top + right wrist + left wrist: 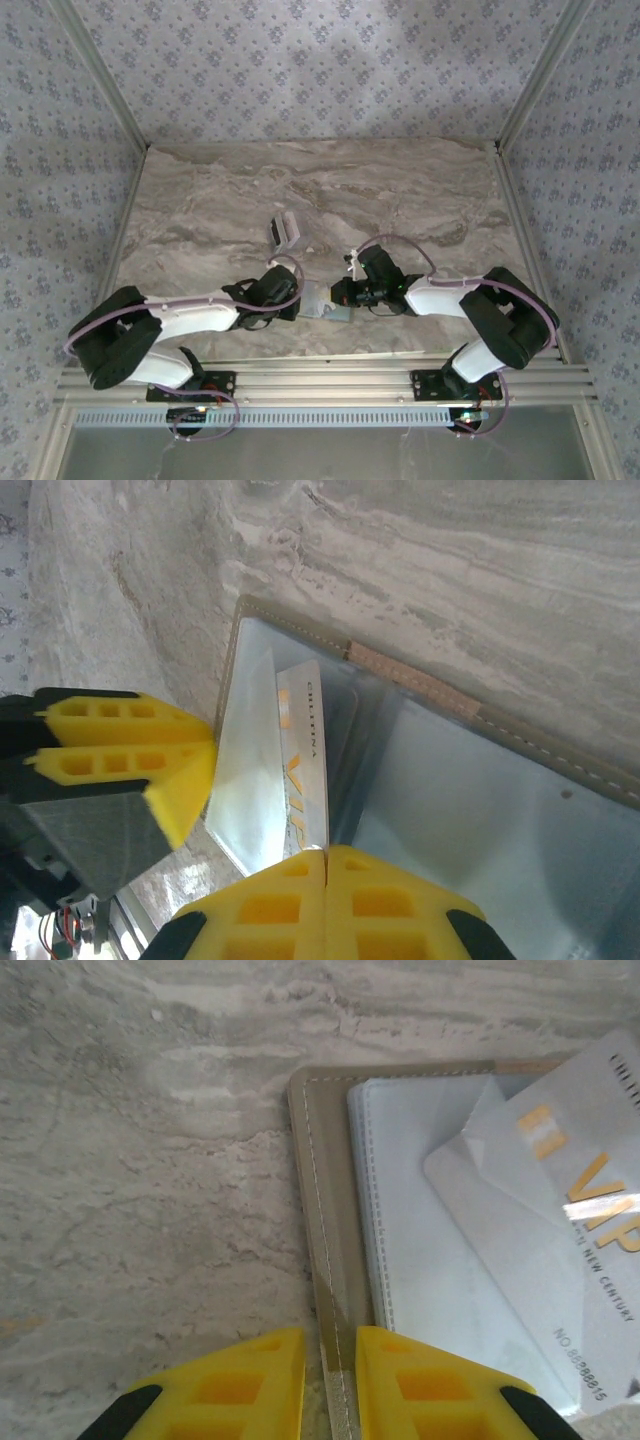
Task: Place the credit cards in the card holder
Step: Insert the credit card into the card slot.
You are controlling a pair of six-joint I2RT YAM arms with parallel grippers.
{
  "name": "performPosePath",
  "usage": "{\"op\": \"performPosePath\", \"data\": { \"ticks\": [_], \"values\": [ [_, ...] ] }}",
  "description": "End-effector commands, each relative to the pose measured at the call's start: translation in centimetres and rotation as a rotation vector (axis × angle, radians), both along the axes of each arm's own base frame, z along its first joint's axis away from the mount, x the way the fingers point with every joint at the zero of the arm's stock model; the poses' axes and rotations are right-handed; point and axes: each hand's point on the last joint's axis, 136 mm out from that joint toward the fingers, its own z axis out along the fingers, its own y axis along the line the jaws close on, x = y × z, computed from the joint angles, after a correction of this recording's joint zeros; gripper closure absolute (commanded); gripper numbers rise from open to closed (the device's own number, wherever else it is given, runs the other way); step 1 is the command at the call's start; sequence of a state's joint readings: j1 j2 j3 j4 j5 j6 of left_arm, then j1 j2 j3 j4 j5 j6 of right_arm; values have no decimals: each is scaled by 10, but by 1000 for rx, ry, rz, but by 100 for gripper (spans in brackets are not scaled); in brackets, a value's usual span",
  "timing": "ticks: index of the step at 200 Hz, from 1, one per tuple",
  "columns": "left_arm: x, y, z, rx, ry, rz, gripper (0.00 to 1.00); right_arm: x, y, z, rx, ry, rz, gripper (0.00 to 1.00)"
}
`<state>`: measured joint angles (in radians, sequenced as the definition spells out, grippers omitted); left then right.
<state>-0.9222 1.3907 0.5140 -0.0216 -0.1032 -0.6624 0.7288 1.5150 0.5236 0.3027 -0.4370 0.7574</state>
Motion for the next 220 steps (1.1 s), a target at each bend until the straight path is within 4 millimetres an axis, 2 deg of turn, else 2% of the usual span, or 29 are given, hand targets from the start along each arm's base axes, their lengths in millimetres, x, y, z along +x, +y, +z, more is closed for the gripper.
{"op": "performPosePath", "data": {
  "ticks": [1, 26, 69, 149, 220],
  "values": [
    [-4, -6, -9, -19, 23, -26, 80, 7, 1, -4, -17, 0, -38, 100],
    [-8, -3, -18, -11, 41, -18, 81, 7, -2, -7, -23, 1, -56, 100],
    [-14, -4, -20, -14, 39, -15, 81, 9, -4, -10, -9, -2, -98, 100],
    [-17, -11, -15, -27, 29, -15, 79, -6, 12, -12, -18, -36, -86, 100],
    [-19, -14, -11, -41, 24, -17, 78, -9, 22, -16, -35, -75, -110, 100]
  ]
}}
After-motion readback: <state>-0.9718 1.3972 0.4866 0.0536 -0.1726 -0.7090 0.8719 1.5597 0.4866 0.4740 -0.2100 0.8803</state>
